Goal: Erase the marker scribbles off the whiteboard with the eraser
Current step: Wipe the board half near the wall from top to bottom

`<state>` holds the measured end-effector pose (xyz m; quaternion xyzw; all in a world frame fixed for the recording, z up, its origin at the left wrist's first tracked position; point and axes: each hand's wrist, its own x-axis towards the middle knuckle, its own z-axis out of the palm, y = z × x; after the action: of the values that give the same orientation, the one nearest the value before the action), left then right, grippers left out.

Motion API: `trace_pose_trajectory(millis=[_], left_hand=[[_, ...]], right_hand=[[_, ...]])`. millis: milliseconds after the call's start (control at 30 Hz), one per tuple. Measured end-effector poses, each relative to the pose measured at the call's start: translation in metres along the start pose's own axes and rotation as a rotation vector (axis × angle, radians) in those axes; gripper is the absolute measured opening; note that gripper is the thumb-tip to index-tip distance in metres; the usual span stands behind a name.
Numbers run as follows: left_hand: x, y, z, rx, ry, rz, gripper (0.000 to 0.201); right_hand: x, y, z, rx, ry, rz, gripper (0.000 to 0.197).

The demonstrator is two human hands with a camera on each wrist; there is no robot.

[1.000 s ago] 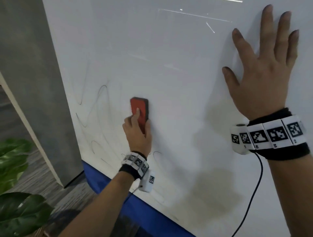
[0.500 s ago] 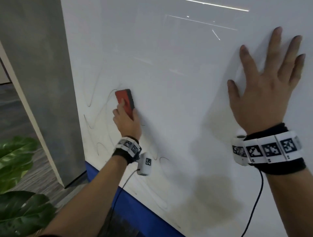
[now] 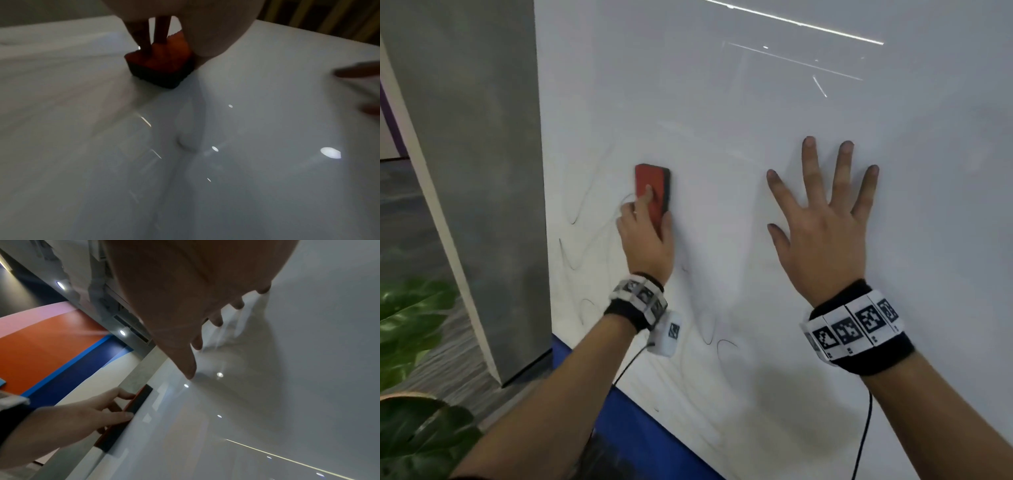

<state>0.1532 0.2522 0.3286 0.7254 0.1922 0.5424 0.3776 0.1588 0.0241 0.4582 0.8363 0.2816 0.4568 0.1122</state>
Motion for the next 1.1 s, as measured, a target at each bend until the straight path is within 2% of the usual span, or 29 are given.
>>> trace_pose_trajectory(millis=[100,200,267,367,400,433,467,600,667,700,767,867,900,933,967,1000,1100], left_hand=[[-0.048,0.024,0.005,-0.050,-0.127,0.218,0.046],[-0.038,0.026,0.003,-0.104,-0.142,0.217,0.046],[-0.006,0.015,0.002,-0.121,-0.058,0.073,0.049],[0.044,-0.007,-0.001,-0.190,0.087,-0.262,0.053],[0.049,-0.008,-0.001,-0.199,0.102,-0.335,0.053],[0.045,-0.003,0.000,-0.188,0.101,-0.349,0.053],[0.034,0.004,0.002,-0.167,0.089,-0.290,0.052],[-0.032,0.038,0.003,-0.106,-0.116,0.166,0.047],[-0.028,0.029,0.002,-0.051,-0.135,0.290,0.046],[-0.019,0.019,0.002,-0.033,-0.118,0.293,0.047],[0.004,-0.004,0.001,-0.040,-0.041,0.137,0.050],[0.036,-0.046,-0.003,-0.094,0.080,-0.363,0.054],[0.041,-0.054,-0.006,-0.099,0.086,-0.494,0.055],[0.041,-0.058,-0.007,-0.087,0.074,-0.554,0.055],[0.037,-0.056,-0.007,-0.071,0.055,-0.540,0.056],[0.029,-0.050,-0.007,-0.060,0.037,-0.462,0.056],[-0.009,-0.020,-0.003,-0.051,-0.055,-0.045,0.054]], right_hand=[[0.001,-0.004,0.000,-0.011,-0.009,0.016,0.071],[0.001,-0.004,-0.001,-0.022,-0.018,0.013,0.074],[0.001,-0.004,-0.001,-0.023,-0.020,0.008,0.076],[0.000,-0.005,-0.003,-0.018,-0.021,0.011,0.077],[0.001,-0.005,-0.003,-0.018,-0.020,0.013,0.078],[0.000,-0.006,-0.004,-0.020,-0.018,0.014,0.078],[0.000,-0.007,-0.004,-0.021,-0.018,0.018,0.078],[0.007,-0.019,-0.006,0.001,-0.015,0.072,0.078],[0.015,-0.026,-0.006,0.019,-0.005,0.069,0.077],[0.020,-0.028,-0.006,0.024,0.002,0.054,0.076],[0.030,-0.032,-0.004,0.017,0.007,0.020,0.076],[0.036,-0.037,-0.002,-0.006,-0.019,0.014,0.079],[0.036,-0.038,-0.001,-0.010,-0.023,0.016,0.079],[0.036,-0.039,-0.001,-0.015,-0.024,0.017,0.080],[0.036,-0.040,0.000,-0.019,-0.021,0.017,0.080],[0.036,-0.041,0.000,-0.020,-0.016,0.020,0.080],[0.038,-0.049,0.000,-0.007,-0.011,0.048,0.082]])
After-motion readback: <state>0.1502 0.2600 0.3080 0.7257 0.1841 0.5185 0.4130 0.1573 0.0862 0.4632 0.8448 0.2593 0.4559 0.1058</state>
